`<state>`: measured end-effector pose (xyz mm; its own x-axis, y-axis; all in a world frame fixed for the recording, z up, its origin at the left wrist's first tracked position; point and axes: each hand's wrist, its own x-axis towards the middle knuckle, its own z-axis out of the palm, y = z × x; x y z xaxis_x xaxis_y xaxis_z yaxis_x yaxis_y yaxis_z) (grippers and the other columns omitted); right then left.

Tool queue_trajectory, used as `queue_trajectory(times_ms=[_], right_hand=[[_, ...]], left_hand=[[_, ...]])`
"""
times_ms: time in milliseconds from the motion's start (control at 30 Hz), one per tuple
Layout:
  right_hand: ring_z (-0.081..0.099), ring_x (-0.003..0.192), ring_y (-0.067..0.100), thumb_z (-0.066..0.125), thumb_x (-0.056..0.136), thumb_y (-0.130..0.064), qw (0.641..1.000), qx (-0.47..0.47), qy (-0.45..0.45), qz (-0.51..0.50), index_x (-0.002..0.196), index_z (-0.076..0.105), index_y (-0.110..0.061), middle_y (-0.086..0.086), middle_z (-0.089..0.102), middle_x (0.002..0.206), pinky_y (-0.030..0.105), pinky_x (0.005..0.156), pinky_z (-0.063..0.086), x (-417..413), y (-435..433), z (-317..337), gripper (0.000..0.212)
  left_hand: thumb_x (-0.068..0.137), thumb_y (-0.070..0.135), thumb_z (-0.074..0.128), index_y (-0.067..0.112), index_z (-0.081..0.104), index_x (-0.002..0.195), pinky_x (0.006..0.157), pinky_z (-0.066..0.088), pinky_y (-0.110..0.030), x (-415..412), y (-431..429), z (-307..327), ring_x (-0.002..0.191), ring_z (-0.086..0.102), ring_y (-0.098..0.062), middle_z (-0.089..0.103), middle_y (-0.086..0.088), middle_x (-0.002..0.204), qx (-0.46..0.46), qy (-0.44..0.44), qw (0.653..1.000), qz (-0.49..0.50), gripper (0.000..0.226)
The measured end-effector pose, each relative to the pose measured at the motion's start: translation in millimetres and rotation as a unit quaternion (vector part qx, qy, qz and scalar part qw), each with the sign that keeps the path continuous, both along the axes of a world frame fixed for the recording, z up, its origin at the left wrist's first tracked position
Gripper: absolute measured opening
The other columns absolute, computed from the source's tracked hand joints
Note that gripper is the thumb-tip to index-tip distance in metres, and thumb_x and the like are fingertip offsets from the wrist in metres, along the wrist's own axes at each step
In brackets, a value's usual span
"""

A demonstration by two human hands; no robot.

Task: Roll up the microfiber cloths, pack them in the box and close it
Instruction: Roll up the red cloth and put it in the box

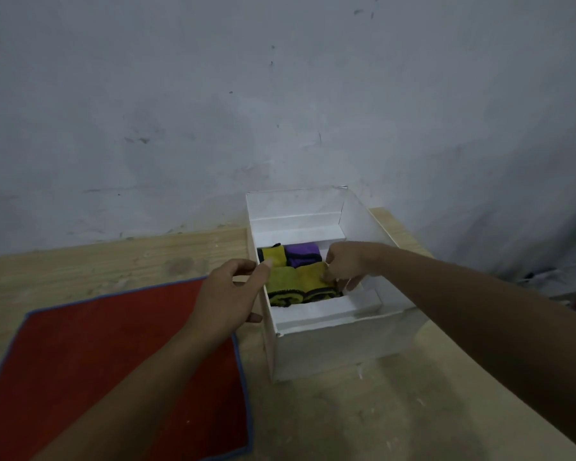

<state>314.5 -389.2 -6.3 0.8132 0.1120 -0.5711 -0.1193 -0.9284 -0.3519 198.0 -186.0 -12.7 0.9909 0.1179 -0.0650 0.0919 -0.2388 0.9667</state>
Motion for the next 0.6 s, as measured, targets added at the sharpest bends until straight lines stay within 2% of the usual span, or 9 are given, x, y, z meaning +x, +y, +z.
queue_trajectory(times_ms=[67,133,233,300,333,400,500,567,600], right_hand=[[0.069,0.086,0.022,0.058,0.092,-0.017,1.0,-0.012,-0.024,-0.004,0.123,0.047,-0.003,0.016,0.064,0.114,0.033,0.074,0.058,-3.9,0.3,8.8,0.035],[0.069,0.09,0.027,0.055,0.092,-0.013,0.995,-0.018,-0.097,-0.007,0.122,0.051,0.001,0.019,0.065,0.113,0.037,0.078,0.056,-9.3,3.3,22.7,0.034],[0.065,0.101,0.028,0.056,0.089,-0.015,0.975,0.036,-0.219,-0.007,0.119,0.055,-0.004,0.013,0.065,0.113,0.03,0.078,0.05,-25.3,17.5,49.4,0.033],[0.065,0.097,0.023,0.058,0.087,-0.022,0.956,0.111,-0.271,-0.011,0.112,0.056,-0.013,0.008,0.065,0.11,0.03,0.08,0.052,-45.8,34.5,68.9,0.026],[0.066,0.093,0.022,0.059,0.087,-0.024,0.945,0.148,-0.291,-0.013,0.107,0.057,-0.015,0.006,0.066,0.107,0.03,0.077,0.053,-57.6,44.1,78.9,0.022],[0.069,0.083,0.02,0.06,0.087,-0.026,0.927,0.215,-0.308,-0.013,0.1,0.058,-0.017,0.004,0.068,0.099,0.024,0.063,0.051,-82.7,64.0,95.8,0.016],[0.071,0.07,0.016,0.062,0.087,-0.025,0.915,0.254,-0.313,0.026,0.095,0.06,-0.015,0.003,0.072,0.087,0.019,0.056,0.05,-128.7,95.3,109.4,0.013],[0.07,0.065,0.014,0.063,0.086,-0.025,0.911,0.265,-0.309,0.067,0.09,0.061,-0.015,0.003,0.073,0.081,0.019,0.057,0.051,-157.3,113.9,106.4,0.011],[0.07,0.066,0.015,0.064,0.085,-0.025,0.909,0.264,-0.309,0.088,0.087,0.062,-0.016,0.003,0.073,0.08,0.022,0.061,0.052,-170.0,123.0,101.4,0.011]], left_hand=[[0.087,0.052,0.057,0.015,0.061,0.118,0.061,0.062,-0.034,-3.0,3.7,1.3,0.085,0.062,-0.009,0.059,0.006,0.112,0.025,0.0,1.0,-0.002,0.048],[0.089,0.045,0.058,0.015,0.056,0.123,0.065,0.062,-0.034,-8.3,11.3,3.3,0.086,0.064,-0.01,0.059,0.009,0.107,0.03,-0.007,0.999,0.01,0.046],[0.09,0.031,0.061,0.013,0.054,0.123,0.069,0.06,-0.036,-19.3,27.7,6.0,0.092,0.064,-0.014,0.061,0.01,0.1,0.035,-0.022,0.999,0.03,0.038],[0.089,0.029,0.063,0.013,0.056,0.117,0.077,0.058,-0.043,-30.8,39.4,9.2,0.091,0.064,-0.013,0.062,0.01,0.096,0.051,-0.034,0.997,0.041,0.034],[0.088,0.029,0.064,0.013,0.057,0.115,0.079,0.057,-0.044,-35.3,44.1,10.7,0.086,0.064,-0.012,0.062,0.01,0.093,0.056,-0.041,0.997,0.044,0.032],[0.089,0.027,0.065,0.011,0.058,0.112,0.074,0.055,-0.038,-45.6,52.2,14.1,0.074,0.061,-0.008,0.061,0.01,0.089,0.07,-0.058,0.995,0.048,0.029],[0.089,0.023,0.065,0.009,0.059,0.106,0.067,0.054,-0.033,-70.8,69.6,19.2,0.064,0.057,-0.003,0.06,0.007,0.084,0.08,-0.079,0.992,0.054,0.023],[0.088,0.021,0.066,0.011,0.06,0.101,0.066,0.054,-0.03,-89.1,86.3,18.5,0.062,0.057,0.0,0.06,0.003,0.083,0.087,-0.085,0.991,0.053,0.018],[0.088,0.021,0.066,0.012,0.06,0.099,0.069,0.054,-0.032,-98.5,96.8,16.7,0.066,0.058,-0.004,0.061,0.001,0.084,0.087,-0.084,0.991,0.053,0.015]])
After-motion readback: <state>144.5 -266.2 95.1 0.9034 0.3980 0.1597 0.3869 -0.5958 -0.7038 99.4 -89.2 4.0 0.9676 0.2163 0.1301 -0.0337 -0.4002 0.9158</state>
